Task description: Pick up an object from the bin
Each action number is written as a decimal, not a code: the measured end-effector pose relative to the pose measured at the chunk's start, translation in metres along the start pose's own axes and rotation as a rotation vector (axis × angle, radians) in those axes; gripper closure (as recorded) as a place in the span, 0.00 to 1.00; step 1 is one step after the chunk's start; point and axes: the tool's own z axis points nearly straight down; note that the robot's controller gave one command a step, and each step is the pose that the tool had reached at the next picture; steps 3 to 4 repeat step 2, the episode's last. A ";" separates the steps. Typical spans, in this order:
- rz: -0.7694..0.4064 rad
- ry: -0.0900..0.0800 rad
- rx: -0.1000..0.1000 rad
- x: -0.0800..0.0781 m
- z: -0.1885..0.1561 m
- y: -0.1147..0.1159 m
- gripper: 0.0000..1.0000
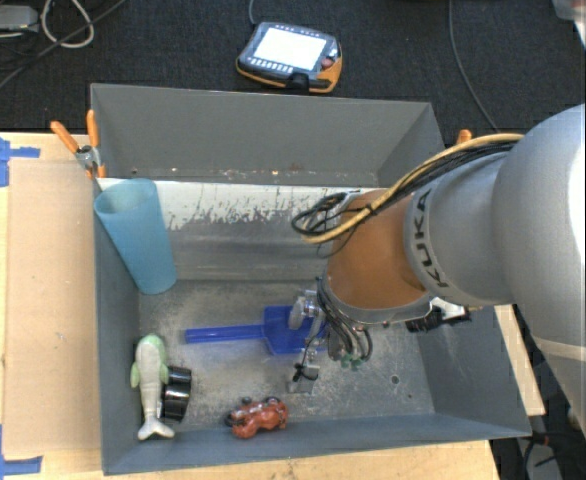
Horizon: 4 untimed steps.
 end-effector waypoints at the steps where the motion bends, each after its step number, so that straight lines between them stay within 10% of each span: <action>1: 0.000 0.000 0.000 0.000 0.000 0.000 0.00; 2: -0.327 0.002 -0.001 0.012 0.000 0.005 1.00; 4: -0.327 0.002 -0.001 0.012 0.000 0.005 1.00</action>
Offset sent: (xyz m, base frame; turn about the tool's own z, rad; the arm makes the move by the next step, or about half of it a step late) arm -0.0109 0.0058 0.0008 -0.3276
